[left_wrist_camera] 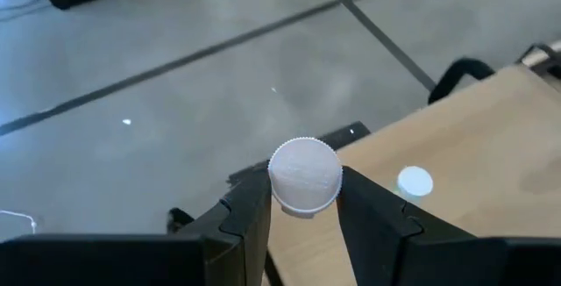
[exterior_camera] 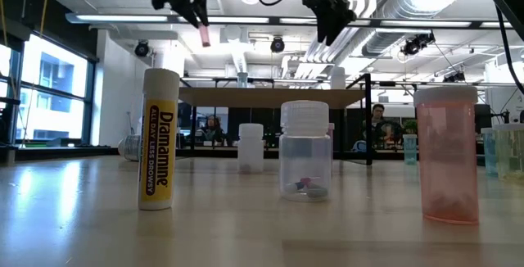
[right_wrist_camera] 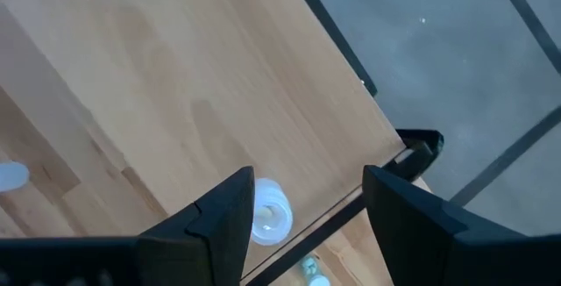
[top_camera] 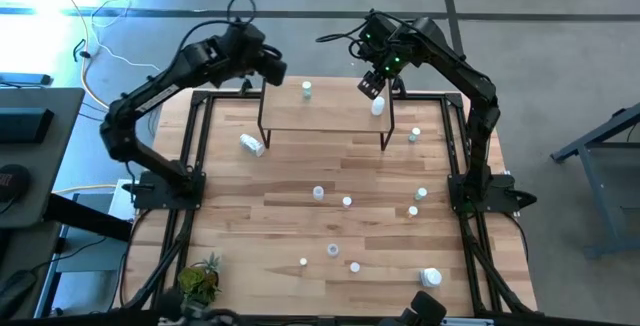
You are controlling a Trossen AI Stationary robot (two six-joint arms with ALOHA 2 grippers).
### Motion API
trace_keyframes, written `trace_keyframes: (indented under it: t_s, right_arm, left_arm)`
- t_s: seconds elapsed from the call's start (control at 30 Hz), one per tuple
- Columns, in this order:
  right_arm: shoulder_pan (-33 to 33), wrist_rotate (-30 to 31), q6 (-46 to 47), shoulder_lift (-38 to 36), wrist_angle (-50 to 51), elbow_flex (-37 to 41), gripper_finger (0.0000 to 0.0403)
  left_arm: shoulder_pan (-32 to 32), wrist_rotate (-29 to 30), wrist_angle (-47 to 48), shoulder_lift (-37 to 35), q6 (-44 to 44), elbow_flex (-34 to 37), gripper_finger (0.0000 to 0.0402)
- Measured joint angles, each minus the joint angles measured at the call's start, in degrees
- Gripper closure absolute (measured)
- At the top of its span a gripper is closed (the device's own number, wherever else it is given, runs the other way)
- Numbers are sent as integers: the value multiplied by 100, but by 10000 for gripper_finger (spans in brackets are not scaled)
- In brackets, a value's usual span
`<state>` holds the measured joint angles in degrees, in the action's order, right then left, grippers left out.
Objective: Pick and place medicine bottles onto shelf by color
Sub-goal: Put the orange pill bottle on the shelf
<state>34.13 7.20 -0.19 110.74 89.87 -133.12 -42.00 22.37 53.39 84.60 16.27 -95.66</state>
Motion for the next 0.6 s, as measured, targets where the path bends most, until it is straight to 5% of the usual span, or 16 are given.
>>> trace_keyframes:
  t_s: [0.6]
  right_arm:
    - [0,81,-26,0,12,0,199]
  left_arm:
    - [-2,-678,442,1101,173,-92,291]
